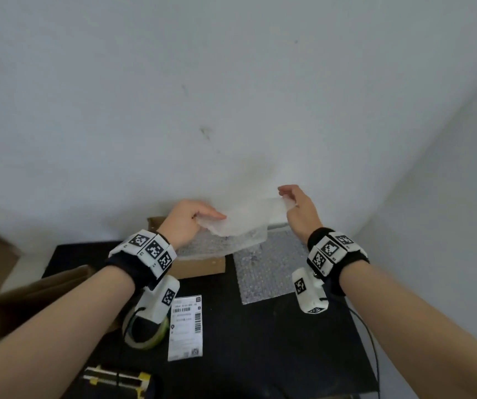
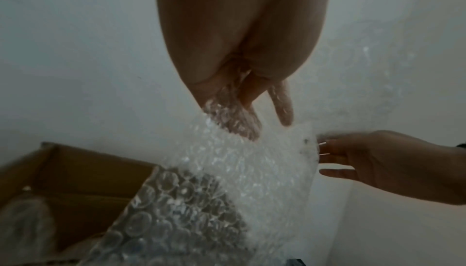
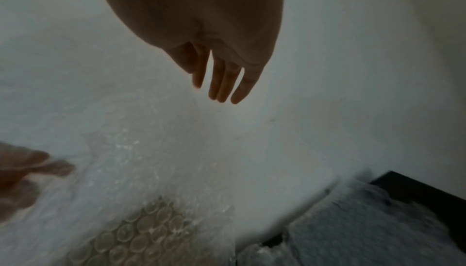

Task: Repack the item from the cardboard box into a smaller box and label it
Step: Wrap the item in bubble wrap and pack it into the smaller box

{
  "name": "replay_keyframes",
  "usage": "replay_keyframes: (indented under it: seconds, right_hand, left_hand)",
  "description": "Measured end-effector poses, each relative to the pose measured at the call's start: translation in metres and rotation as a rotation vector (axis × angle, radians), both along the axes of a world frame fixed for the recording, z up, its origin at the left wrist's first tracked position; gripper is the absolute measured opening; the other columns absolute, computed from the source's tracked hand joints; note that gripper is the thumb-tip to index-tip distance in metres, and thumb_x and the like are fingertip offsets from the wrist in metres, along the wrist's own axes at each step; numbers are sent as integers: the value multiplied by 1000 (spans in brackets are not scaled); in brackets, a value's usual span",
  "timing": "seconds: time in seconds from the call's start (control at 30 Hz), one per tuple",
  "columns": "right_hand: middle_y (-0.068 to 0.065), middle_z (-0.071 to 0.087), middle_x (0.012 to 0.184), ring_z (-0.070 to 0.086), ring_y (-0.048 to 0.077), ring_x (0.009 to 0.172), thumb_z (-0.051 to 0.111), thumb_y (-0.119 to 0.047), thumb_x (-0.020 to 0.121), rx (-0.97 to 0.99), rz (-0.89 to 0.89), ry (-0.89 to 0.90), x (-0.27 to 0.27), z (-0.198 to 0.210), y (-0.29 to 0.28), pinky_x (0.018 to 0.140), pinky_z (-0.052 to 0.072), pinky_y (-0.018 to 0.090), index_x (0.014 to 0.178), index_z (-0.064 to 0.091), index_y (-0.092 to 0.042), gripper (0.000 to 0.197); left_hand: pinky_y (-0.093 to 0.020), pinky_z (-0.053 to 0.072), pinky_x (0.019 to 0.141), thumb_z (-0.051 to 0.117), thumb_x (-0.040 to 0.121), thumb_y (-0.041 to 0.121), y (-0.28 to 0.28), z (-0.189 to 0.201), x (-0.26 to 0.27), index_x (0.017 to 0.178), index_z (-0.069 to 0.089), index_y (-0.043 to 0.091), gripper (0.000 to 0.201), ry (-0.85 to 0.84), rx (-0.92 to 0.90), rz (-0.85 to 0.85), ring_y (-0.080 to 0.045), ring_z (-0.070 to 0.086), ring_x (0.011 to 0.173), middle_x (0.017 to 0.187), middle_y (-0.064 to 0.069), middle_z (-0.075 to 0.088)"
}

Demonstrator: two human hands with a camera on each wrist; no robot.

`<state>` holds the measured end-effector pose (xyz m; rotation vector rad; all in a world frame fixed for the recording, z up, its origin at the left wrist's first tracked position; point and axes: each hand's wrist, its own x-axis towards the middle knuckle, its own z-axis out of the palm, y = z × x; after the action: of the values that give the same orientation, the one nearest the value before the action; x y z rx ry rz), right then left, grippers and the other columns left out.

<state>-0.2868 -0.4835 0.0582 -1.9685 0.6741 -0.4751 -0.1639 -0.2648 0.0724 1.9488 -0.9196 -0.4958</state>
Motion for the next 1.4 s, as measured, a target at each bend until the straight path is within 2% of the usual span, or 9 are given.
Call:
replay_keyframes:
  seconds: [0.13, 0.3, 0.5, 0.67, 0.77, 0.87, 1.03, 1.2, 1.4]
  right_hand:
    - [5, 64, 104, 58, 21, 102, 41, -1, 92, 6, 151, 27, 23, 14, 22, 86, 43, 25, 103, 65, -8, 27]
    - [12, 63, 96, 58, 18, 87, 43, 3, 91, 179, 162, 9, 39, 44, 37, 77, 44, 18, 102, 65, 3, 25]
    - [-8, 69, 110, 60, 7, 106, 54, -44, 91, 135, 496, 221, 51, 87, 55, 96, 44, 25, 111, 67, -22, 33]
    - [-12, 48, 136, 40, 6, 128, 67, -37, 81, 271, 649, 260, 57, 87, 63, 109, 29, 31, 122, 53, -34, 43]
    - [-5, 40, 143, 40, 12, 130, 72, -24, 78, 426, 537, 190, 56, 67, 62, 109, 32, 35, 131, 45, -28, 60]
    - [4, 48, 140, 46, 19, 128, 71, -5, 79, 336, 387, 180, 58, 46, 68, 101, 40, 31, 140, 38, -13, 70]
    - [9, 62, 122, 60, 21, 110, 68, -14, 84, 427, 367, 209, 68, 26, 96, 85, 49, 24, 129, 50, -13, 48]
    - [21, 66, 101, 66, 27, 86, 70, -8, 82, 463, 185, 24, 74, 19, 107, 86, 56, 33, 112, 62, -3, 32]
    - [13, 68, 95, 68, 22, 79, 69, -6, 83, 489, 122, -53, 70, 20, 107, 79, 57, 32, 131, 40, -22, 58]
  left_hand:
    - [-28, 50, 89, 64, 79, -12, 26, 5, 15, 62, 69, 52, 65, -92, -9, -14, -5, 60, 91, 95, 6, 65]
    - [-25, 43, 90, 61, 76, -18, 56, 21, 28, 79, 76, 15, 37, -239, 36, 19, -19, 55, 104, 111, -7, 62]
    - [-24, 39, 90, 44, 73, -28, 71, 32, 41, 81, 76, 10, 50, -305, 0, 31, -16, 52, 107, 111, -5, 60]
    - [-34, 44, 99, 35, 64, -34, 79, 34, 56, 90, 70, 16, 66, -192, -121, 127, -21, 59, 105, 101, -5, 66]
    - [-24, 57, 76, 40, 90, -18, 84, 39, 62, 102, 62, 6, 35, 119, -219, 261, -15, 66, 82, 103, -12, 64]
    - [-26, 58, 67, 45, 95, -2, 93, 39, 69, 109, 55, 6, 18, 264, -246, 282, -12, 69, 68, 100, -9, 67]
    - [-33, 56, 73, 52, 94, 6, 106, 40, 70, 96, 59, 13, 11, 401, -239, 279, -21, 69, 74, 98, -9, 71]
    - [-22, 54, 57, 60, 91, 14, 120, 38, 73, 116, 61, 13, 25, 398, -157, 360, -11, 69, 64, 97, -16, 71]
    - [-46, 53, 88, 80, 70, 8, 134, 23, 77, 142, 28, 25, 91, 366, -28, 330, -34, 69, 90, 100, -23, 68]
